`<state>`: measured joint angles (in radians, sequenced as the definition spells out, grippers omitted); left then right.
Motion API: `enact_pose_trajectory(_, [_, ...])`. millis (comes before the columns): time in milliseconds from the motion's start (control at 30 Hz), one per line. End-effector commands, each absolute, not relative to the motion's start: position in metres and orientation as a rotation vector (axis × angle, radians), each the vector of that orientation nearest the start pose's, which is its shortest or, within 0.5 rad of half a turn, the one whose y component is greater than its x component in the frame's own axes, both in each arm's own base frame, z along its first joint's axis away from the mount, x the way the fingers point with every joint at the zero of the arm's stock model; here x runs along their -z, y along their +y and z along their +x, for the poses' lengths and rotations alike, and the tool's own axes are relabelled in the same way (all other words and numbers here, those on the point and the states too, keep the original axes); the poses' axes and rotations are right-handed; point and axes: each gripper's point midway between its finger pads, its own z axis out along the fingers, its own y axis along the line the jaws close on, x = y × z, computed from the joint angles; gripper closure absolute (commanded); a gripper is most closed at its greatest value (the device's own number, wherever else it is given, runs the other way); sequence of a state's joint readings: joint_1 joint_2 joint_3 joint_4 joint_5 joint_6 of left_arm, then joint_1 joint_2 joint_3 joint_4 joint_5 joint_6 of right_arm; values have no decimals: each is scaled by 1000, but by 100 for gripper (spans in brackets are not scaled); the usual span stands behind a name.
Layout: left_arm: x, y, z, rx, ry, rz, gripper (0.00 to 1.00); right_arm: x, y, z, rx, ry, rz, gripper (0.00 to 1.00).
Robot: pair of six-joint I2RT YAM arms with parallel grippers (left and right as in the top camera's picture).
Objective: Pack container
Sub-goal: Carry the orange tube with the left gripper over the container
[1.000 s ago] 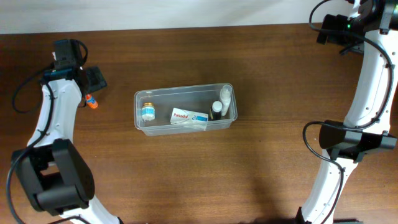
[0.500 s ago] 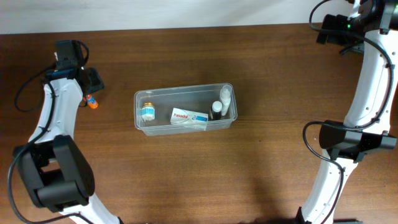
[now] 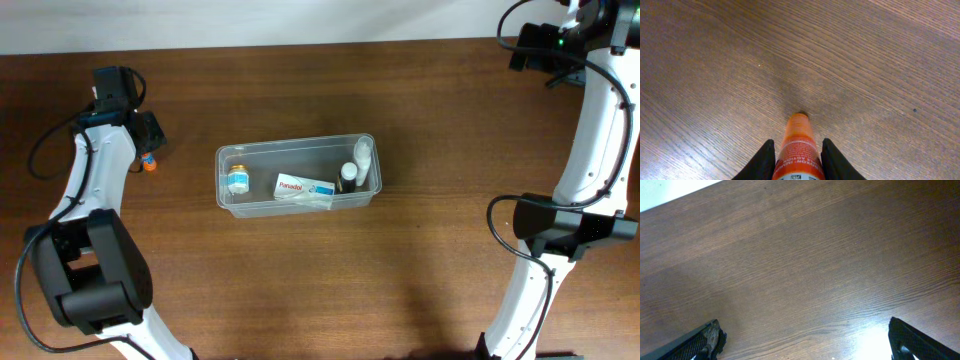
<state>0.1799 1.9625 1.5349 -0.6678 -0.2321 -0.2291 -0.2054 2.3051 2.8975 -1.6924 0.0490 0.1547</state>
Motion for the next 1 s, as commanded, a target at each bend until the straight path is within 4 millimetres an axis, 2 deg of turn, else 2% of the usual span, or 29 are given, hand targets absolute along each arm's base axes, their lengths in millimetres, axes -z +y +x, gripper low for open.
enact_pose_trajectory(0, [-96, 126, 466, -284, 2573, -616, 76, -280, -108, 463, 92, 2619, 512, 1])
enact_pose_trajectory(100, [-104, 126, 465, -284, 2574, -616, 78, -280, -108, 463, 92, 2619, 512, 2])
enact_pose_trajectory(233, [-130, 125, 464, -282, 2568, -614, 78, -280, -108, 463, 92, 2620, 511, 2])
enact_pose_trajectory(500, [-208, 103, 454, -123, 2549, -573, 78, -280, -108, 463, 92, 2619, 512, 2])
enact_pose_trajectory(567, [-230, 89, 448, -45, 2541, -542, 78, -280, -108, 463, 92, 2620, 512, 2])
enact_pose_trajectory(633, [-242, 79, 444, -5, 2538, -512, 78, -280, -108, 463, 92, 2619, 512, 2])
enact_pose_trajectory(700, [-260, 52, 436, 66, 2539, -365, 78, -280, -108, 463, 92, 2619, 512, 2])
enact_pose_trajectory(833, [-277, 16, 421, 104, 2549, -180, 77, -280, -108, 463, 92, 2620, 511, 2])
enact_pose_trajectory(967, [-285, -22, 403, 117, 2570, 16, 77, -280, -108, 463, 92, 2619, 512, 2])
